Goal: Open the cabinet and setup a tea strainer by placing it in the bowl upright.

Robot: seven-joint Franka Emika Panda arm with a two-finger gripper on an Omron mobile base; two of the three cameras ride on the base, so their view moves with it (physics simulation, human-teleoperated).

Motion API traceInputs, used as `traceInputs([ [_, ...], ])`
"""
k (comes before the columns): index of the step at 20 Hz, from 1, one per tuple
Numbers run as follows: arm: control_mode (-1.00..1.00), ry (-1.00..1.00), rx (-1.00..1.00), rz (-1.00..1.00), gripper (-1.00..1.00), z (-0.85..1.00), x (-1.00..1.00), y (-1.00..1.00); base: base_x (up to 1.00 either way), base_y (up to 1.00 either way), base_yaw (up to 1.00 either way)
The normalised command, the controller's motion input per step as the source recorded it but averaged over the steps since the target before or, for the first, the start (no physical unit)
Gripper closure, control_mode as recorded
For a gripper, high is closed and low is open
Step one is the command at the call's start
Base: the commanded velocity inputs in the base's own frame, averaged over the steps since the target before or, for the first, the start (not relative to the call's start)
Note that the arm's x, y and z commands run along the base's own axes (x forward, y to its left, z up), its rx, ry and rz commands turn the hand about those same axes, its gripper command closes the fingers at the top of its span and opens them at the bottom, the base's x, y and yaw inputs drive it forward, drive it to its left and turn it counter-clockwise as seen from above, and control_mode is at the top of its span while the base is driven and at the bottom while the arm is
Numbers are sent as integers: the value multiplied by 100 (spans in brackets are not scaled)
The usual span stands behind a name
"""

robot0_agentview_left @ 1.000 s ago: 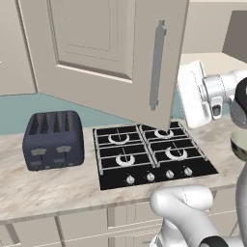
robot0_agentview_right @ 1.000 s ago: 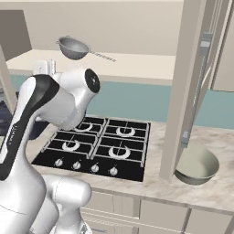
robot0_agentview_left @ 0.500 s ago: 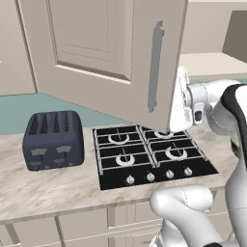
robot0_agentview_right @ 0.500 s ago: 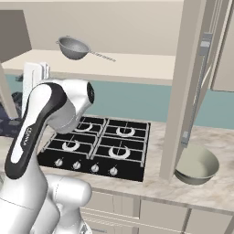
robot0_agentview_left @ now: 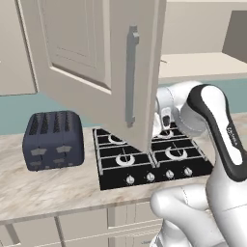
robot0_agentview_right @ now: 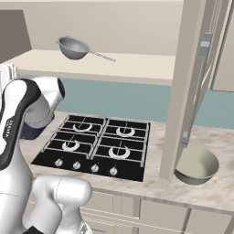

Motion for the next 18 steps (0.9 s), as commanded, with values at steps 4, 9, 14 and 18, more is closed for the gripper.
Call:
traceInputs([
  [4, -100, 0, -13, 6, -100, 0, -12, 100, 0, 0, 0],
  [9, -100, 0, -15, 4, -100, 0, -3, 100, 0, 0, 0],
  [14, -100, 0, -13, 4, -100, 0, 0, 99, 0, 0, 0],
  [18, -100, 0, -9, 1, -100, 0, 0, 87, 0, 0, 0],
])
